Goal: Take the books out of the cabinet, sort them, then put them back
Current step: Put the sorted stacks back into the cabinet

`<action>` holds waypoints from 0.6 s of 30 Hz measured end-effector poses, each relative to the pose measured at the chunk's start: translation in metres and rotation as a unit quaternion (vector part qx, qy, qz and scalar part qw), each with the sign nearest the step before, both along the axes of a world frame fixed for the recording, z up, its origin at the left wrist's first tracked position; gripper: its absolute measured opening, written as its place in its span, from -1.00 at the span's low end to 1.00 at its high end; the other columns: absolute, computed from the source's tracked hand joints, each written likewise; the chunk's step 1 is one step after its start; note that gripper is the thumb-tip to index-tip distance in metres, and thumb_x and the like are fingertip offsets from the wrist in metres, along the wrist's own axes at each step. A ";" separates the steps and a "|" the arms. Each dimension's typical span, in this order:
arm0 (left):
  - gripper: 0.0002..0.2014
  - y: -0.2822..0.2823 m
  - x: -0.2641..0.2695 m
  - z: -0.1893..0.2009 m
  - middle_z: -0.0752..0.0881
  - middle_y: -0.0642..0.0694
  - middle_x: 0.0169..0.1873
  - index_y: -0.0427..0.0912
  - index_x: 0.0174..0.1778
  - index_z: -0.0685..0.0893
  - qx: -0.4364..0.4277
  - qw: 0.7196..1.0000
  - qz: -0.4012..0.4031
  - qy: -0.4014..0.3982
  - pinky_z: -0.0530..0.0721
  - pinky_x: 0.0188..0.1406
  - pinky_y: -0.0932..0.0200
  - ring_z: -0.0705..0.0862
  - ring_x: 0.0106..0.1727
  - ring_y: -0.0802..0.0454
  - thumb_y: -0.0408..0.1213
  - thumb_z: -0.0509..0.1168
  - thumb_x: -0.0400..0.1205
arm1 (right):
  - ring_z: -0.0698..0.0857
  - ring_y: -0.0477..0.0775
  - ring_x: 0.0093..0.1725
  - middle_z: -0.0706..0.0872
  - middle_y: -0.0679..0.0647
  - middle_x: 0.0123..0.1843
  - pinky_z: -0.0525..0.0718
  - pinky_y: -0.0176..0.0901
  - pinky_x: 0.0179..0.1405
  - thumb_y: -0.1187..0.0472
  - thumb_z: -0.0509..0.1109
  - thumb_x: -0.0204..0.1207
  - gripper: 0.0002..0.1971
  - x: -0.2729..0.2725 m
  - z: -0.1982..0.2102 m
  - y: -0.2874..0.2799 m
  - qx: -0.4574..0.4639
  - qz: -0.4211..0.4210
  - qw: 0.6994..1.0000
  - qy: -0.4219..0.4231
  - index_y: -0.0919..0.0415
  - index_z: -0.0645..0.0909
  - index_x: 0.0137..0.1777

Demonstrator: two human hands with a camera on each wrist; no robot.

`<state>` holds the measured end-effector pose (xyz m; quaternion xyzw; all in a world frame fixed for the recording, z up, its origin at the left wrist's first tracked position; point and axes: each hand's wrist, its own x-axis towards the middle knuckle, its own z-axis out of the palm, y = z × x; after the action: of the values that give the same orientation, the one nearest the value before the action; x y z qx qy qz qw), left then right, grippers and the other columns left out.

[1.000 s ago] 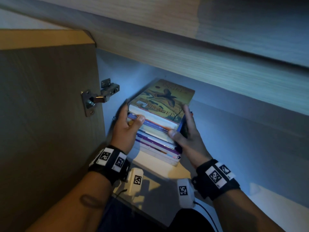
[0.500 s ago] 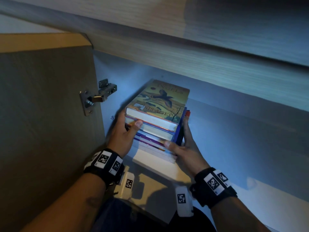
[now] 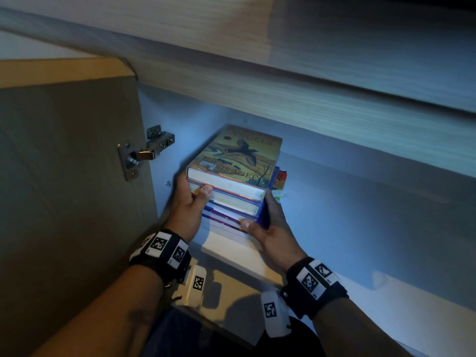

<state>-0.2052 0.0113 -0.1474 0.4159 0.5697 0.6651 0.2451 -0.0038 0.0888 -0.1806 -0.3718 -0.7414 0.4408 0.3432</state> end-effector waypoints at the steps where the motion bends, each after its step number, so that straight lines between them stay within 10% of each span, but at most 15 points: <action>1: -0.45 -0.001 0.000 0.001 0.67 -0.02 0.33 0.12 0.51 0.38 -0.005 1.000 0.002 0.009 0.71 0.28 -0.26 0.69 0.32 -0.03 0.05 0.31 0.59 | 0.18 0.06 0.80 0.27 -0.23 0.76 0.29 0.35 0.71 -0.53 0.43 0.35 -0.02 0.001 0.000 0.000 0.005 0.001 1.000 -0.001 -0.49 0.02 0.72; 7: -0.55 -0.002 0.001 -0.001 0.68 0.10 0.28 0.34 0.43 0.39 -0.041 0.998 0.040 0.039 0.69 0.26 -0.19 0.70 0.27 0.02 0.25 0.22 0.62 | 0.21 0.05 0.78 0.24 -0.20 0.75 0.32 0.34 0.70 -0.40 0.50 0.40 -0.05 -0.004 -0.002 0.000 0.009 -0.001 1.000 0.020 -0.50 0.04 0.72; 12: -0.64 0.002 0.005 0.002 0.68 0.07 0.24 0.16 0.47 0.39 -0.025 0.997 0.061 0.041 0.60 0.04 0.24 0.67 0.18 0.21 0.05 0.18 0.76 | 0.24 0.03 0.77 0.23 -0.20 0.75 0.33 0.28 0.70 -0.48 0.56 0.29 0.02 -0.007 0.006 -0.011 -0.002 0.000 0.998 0.069 -0.62 0.02 0.67; 18: -0.60 0.003 0.002 -0.003 0.66 0.05 0.28 0.30 0.44 0.36 -0.038 0.996 0.064 0.050 0.64 0.31 -0.16 0.67 0.26 -0.05 0.24 0.13 0.69 | 0.10 -0.02 0.80 0.19 -0.15 0.78 0.24 0.25 0.76 -0.45 0.36 0.46 -0.11 -0.008 0.006 -0.013 0.025 -0.032 0.999 0.017 -0.51 -0.04 0.72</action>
<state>-0.2032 0.0145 -0.1506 0.4017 0.6314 0.6356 0.1895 -0.0113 0.0754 -0.1747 -0.3795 -0.7339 0.4169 0.3789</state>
